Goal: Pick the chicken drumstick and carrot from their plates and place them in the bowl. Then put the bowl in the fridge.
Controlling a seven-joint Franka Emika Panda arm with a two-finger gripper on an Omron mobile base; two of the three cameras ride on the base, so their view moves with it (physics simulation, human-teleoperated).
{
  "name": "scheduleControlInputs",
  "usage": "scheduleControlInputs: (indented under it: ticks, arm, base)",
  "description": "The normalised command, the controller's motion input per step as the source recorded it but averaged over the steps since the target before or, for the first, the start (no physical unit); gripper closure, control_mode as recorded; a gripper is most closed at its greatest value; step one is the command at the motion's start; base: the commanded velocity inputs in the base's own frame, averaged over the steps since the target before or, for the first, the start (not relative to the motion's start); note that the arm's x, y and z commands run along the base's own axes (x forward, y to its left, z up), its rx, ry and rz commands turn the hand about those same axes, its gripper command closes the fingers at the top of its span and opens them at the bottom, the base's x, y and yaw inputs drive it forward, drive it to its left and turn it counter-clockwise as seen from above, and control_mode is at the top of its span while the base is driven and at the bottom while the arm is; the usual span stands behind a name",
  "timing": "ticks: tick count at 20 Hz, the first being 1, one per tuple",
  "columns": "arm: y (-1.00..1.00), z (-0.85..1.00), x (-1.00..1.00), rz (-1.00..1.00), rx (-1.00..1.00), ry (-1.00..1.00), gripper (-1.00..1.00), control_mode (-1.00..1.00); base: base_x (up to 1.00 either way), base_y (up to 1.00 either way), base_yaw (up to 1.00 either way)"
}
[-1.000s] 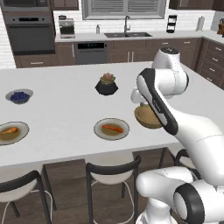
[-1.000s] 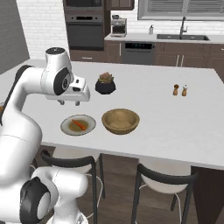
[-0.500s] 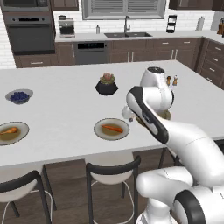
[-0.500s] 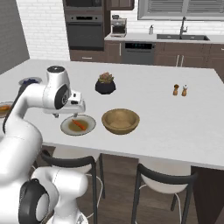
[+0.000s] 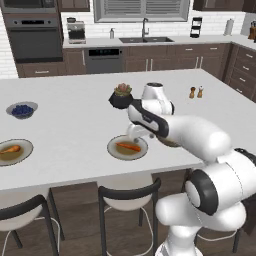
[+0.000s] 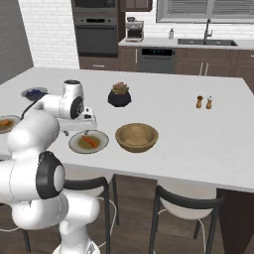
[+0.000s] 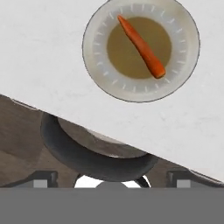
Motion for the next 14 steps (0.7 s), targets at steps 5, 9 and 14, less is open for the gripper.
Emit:
scheduleControlInputs:
  ticks: [5, 9, 14]
  arm:
    - [0.02, -0.52, 0.42, 0.0, -0.1, 0.09, -1.0, -1.0]
    - [0.01, -0.68, 0.28, 0.0, -0.17, 0.0, -1.0, -1.0]
    - [0.02, -0.53, 0.49, 0.0, -0.08, 0.0, -1.0, -1.0]
  base:
    - [0.0, 0.0, 0.0]
    - [0.0, 0.0, 0.0]
    - [0.0, 0.0, 0.0]
